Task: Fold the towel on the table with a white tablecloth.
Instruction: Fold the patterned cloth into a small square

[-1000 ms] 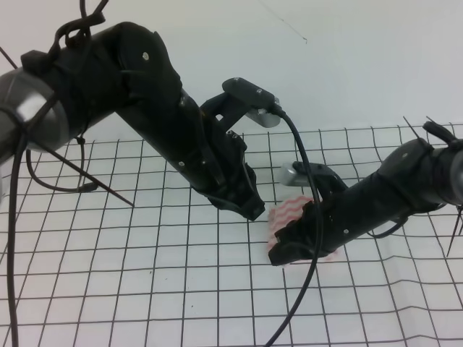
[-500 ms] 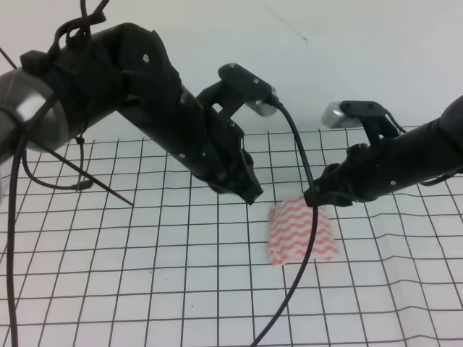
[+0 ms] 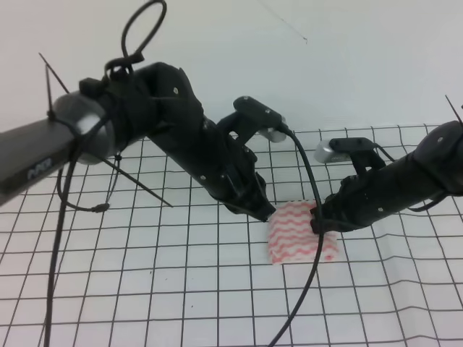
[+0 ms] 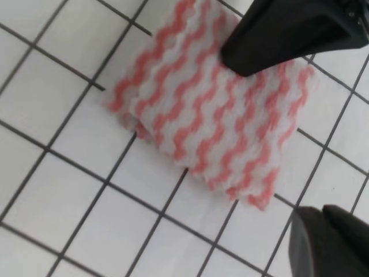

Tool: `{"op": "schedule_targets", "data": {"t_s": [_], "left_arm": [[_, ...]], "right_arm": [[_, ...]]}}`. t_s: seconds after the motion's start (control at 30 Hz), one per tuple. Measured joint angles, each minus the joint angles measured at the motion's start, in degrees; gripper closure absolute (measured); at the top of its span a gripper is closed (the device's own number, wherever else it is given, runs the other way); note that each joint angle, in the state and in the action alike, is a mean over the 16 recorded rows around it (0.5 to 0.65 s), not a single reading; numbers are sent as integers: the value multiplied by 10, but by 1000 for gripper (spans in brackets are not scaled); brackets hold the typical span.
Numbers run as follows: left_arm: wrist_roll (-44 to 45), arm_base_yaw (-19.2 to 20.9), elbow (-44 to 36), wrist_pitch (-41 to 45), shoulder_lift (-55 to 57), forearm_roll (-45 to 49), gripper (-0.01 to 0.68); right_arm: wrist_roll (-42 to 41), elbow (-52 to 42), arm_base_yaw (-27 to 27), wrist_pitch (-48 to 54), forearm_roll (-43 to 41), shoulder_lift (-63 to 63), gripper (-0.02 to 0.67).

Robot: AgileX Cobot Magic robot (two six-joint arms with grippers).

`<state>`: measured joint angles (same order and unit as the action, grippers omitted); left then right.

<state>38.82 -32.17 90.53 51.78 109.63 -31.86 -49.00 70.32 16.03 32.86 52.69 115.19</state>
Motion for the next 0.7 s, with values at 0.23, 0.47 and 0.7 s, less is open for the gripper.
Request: {"op": "schedule_targets", "data": {"t_s": [0.23,0.47,0.7], "left_arm": [[46,0,1,-23,25,-46,675],[97,0,1,-61,58,-87,675],[129,0,2,-111,103,-104,675]], "right_arm": [[-4,4,0,-18,-6,-16,647],[12,28,-1,-23,-33,-32,648],[42,59,-1,-12,-75,-12,648]]}}
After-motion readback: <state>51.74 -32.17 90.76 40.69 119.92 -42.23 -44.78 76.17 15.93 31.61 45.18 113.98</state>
